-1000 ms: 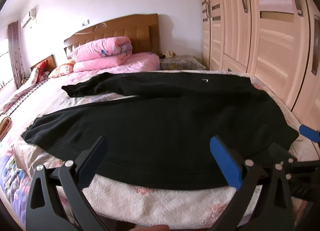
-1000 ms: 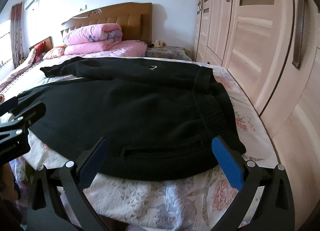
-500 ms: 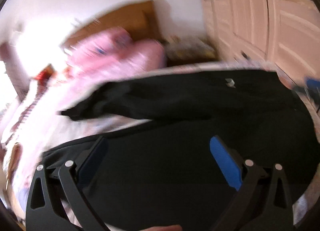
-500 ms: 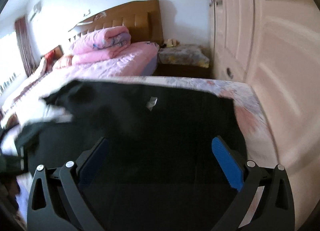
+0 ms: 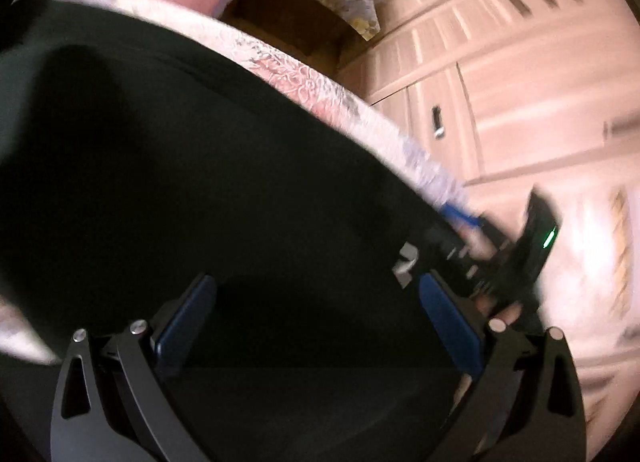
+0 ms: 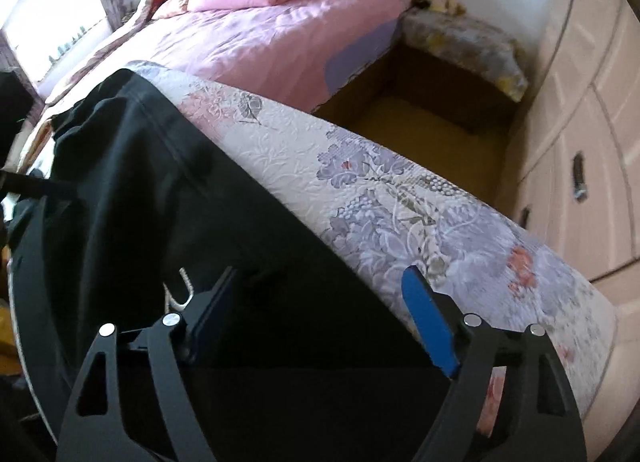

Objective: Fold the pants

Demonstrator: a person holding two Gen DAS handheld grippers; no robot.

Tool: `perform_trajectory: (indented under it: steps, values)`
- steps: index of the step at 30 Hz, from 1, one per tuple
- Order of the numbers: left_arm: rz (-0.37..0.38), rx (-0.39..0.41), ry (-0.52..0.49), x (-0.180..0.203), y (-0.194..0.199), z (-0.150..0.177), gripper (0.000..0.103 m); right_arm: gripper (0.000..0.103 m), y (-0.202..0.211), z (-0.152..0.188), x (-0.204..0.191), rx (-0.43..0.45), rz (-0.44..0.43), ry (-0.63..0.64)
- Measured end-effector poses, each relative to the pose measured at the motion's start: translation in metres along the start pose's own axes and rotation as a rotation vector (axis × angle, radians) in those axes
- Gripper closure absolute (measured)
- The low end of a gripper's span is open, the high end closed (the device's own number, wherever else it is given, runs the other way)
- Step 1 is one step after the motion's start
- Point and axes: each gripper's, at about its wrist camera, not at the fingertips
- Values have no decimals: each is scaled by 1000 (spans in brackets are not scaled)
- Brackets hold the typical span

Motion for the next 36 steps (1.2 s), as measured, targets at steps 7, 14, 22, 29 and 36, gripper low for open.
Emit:
perform_trajectory:
  steps: [7, 14, 22, 29, 36]
  values:
    - [123, -31, 163, -4, -25, -26, 6, 86, 12, 8, -2, 2, -115, -25]
    - [98, -7, 225, 7, -26, -42, 5, 94, 97, 45, -70, 239, 16, 136]
    - [-82, 19, 214, -2, -6, -23, 96, 102, 153, 98, -145, 373, 162, 197]
    - [10, 356, -150, 64, 153, 100, 103, 98, 204, 139, -156, 429, 91, 78]
    - [76, 370, -254, 23, 200, 243, 97, 7, 227, 229, -186, 527, -45, -110]
Point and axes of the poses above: each gripper's, at about its wrist camera, not at the fingertips, and y roughly against the way its jaws point, x to its right, z to its underside, and after that the axes turned 5 degrees about x, right-handed
